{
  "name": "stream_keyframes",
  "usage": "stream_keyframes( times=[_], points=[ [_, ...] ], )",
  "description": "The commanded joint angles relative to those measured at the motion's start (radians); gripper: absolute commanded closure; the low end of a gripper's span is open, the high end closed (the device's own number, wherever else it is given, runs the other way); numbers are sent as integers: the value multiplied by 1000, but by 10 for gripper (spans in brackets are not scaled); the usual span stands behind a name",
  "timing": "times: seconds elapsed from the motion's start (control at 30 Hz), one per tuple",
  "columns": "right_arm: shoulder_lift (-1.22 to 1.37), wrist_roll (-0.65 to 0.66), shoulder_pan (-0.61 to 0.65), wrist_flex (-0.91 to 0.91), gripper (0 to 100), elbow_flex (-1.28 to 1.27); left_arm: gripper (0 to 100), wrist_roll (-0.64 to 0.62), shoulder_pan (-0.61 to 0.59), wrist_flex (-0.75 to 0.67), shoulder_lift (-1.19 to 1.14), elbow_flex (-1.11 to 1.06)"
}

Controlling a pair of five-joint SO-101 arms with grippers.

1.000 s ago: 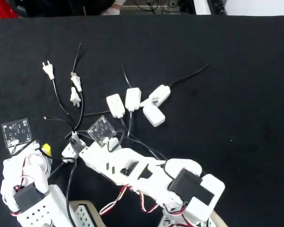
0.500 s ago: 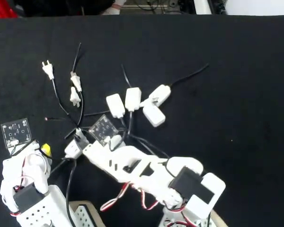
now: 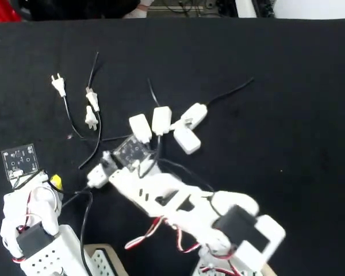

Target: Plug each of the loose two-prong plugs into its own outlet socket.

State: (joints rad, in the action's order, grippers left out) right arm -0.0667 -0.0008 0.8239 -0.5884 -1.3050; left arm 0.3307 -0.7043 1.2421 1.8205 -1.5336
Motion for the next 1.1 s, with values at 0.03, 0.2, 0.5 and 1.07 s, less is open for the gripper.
stream_keyframes(
  times=[0.03, 0.2, 0.5, 1.07],
  points=[
    [-159, 9, -37, 241, 986, -18, 744, 8, 12, -15, 5, 5],
    [-248, 6, -35, 499, 986, 24, 744, 8, 12, -15, 5, 5],
    [-160, -37, -35, 640, 983, 157, 744, 8, 12, -15, 3, 1],
    [-179, -80, -34, 735, 779, 220, 740, 84, 105, 25, 3, -12]
  ],
)
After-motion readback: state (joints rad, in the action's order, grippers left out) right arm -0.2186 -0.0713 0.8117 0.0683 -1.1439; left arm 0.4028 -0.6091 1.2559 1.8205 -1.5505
